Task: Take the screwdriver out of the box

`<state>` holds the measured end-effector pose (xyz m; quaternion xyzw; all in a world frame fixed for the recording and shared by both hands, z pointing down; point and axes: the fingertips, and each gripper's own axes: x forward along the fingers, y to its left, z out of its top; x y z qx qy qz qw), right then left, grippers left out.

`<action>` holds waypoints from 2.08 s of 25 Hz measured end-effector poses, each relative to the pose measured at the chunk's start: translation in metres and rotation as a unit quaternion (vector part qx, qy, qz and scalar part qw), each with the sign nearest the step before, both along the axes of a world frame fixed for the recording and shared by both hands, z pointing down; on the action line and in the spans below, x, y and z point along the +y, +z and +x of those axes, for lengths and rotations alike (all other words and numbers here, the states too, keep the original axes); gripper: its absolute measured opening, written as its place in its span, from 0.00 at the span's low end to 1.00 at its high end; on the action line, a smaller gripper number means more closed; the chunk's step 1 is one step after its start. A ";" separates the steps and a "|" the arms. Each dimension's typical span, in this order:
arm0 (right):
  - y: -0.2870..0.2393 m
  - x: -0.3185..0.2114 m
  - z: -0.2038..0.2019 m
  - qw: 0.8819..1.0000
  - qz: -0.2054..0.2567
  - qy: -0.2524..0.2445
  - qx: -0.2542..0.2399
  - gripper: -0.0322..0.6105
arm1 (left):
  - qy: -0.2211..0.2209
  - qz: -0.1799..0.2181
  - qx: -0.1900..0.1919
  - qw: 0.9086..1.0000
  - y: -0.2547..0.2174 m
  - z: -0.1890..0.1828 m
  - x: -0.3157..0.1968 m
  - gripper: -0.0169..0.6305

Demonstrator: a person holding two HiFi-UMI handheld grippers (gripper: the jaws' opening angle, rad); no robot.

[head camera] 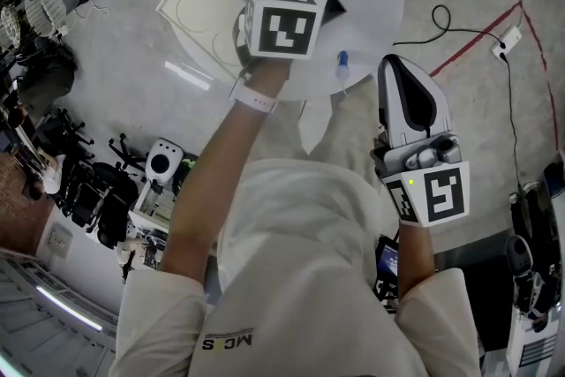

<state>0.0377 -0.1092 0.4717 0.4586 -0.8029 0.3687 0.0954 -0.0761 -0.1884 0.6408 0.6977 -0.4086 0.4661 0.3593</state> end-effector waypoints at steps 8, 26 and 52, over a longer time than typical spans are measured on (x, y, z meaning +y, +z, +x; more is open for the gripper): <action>0.000 0.000 0.008 1.000 -0.002 0.004 -0.010 0.05 | 0.021 -0.032 -0.040 0.998 0.020 0.007 0.000 0.20; -0.006 0.007 0.021 1.000 0.004 0.015 -0.010 0.05 | 0.004 -0.034 -0.050 0.998 0.010 0.000 -0.005 0.18; -0.073 0.050 0.020 0.998 0.062 0.000 -0.002 0.05 | -0.058 0.055 0.037 0.996 -0.099 -0.013 0.025 0.16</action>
